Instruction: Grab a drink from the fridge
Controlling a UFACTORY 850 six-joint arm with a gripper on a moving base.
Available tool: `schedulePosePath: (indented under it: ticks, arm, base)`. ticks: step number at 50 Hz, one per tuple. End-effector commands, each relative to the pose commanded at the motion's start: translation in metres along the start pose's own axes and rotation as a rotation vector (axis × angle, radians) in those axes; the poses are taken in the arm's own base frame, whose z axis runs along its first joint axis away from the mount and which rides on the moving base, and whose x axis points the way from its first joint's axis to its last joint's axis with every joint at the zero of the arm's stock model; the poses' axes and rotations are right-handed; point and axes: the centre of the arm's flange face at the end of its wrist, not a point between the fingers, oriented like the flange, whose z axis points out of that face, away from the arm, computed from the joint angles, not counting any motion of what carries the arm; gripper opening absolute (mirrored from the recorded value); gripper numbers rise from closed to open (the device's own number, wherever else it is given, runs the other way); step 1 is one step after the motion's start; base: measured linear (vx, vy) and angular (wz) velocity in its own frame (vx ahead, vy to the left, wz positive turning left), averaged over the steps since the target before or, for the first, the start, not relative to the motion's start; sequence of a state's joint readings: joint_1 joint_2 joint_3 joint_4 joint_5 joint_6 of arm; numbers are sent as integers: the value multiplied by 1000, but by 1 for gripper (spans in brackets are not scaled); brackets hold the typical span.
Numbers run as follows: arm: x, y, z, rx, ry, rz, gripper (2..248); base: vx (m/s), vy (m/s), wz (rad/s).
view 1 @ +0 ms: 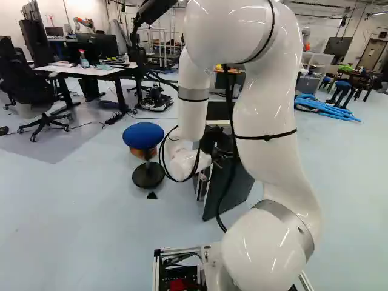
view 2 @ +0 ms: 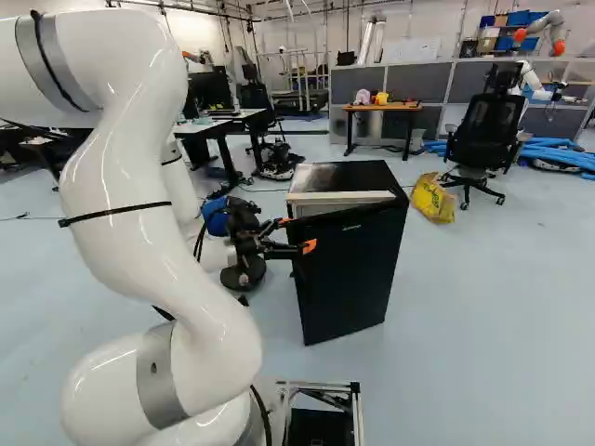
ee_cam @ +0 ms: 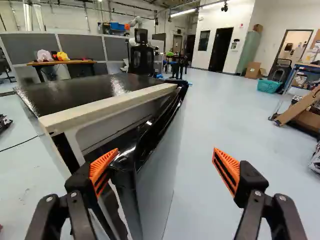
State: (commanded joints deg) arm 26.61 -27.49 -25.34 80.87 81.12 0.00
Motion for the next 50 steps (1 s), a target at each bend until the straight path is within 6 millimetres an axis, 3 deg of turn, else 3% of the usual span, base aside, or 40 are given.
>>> schedulePosePath:
  ticks: [50]
  arm:
    - [-2,32,-8,-207,0,12,247]
  base:
    - [0,0,0]
